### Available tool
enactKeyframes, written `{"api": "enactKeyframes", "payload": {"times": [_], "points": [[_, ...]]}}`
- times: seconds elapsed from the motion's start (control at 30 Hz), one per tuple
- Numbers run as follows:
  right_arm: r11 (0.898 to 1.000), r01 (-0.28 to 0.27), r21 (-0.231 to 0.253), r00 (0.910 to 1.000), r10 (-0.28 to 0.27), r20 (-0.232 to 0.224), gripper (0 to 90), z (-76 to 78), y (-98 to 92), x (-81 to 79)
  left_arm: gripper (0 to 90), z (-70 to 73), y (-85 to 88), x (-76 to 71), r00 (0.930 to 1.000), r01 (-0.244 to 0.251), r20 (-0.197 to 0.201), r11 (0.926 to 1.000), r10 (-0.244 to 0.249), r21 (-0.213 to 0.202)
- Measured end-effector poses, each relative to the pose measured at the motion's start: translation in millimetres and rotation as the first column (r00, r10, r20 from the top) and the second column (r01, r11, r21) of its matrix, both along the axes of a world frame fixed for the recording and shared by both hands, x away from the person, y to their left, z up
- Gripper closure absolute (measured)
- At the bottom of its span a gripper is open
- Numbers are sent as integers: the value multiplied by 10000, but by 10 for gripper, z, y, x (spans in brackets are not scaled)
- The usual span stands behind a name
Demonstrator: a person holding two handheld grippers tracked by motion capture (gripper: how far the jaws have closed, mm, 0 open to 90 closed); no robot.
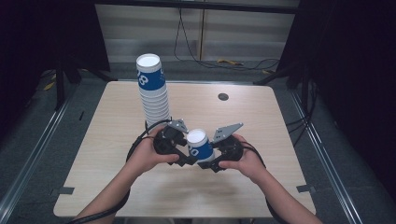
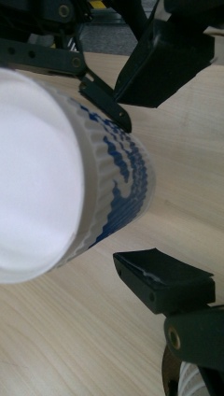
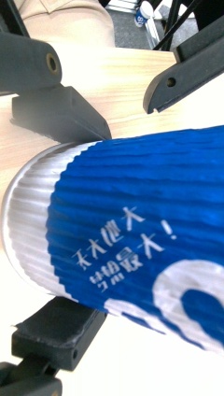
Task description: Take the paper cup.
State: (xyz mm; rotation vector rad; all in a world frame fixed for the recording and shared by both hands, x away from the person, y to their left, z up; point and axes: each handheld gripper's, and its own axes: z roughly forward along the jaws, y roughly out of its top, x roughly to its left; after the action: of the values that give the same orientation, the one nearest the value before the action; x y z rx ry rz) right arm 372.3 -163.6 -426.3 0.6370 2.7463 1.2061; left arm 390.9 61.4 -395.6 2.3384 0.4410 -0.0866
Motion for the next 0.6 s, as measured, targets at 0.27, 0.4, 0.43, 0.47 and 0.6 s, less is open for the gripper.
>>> {"api": "enactKeyframes", "payload": {"times": [0.27,0.4,0.43,0.47,0.6], "points": [[9994,-178,-288,9998,181,103,234,9,-8,1,195,5,14,-3,9998,111,145,9992,-117,391],[9992,-218,-337,9997,222,103,238,12,-9,3,195,1,8,-6,9997,158,187,9987,-168,494],[9991,-227,-362,9997,230,99,238,11,-8,5,195,-3,4,-10,9997,137,185,9984,-148,551],[9990,-238,-377,9997,242,83,238,11,-7,7,195,-7,1,-12,9996,192,195,9979,-205,617],[9991,-229,-368,9997,232,74,238,9,-14,9,195,-13,6,-12,9996,215,147,9979,-224,603]]}}
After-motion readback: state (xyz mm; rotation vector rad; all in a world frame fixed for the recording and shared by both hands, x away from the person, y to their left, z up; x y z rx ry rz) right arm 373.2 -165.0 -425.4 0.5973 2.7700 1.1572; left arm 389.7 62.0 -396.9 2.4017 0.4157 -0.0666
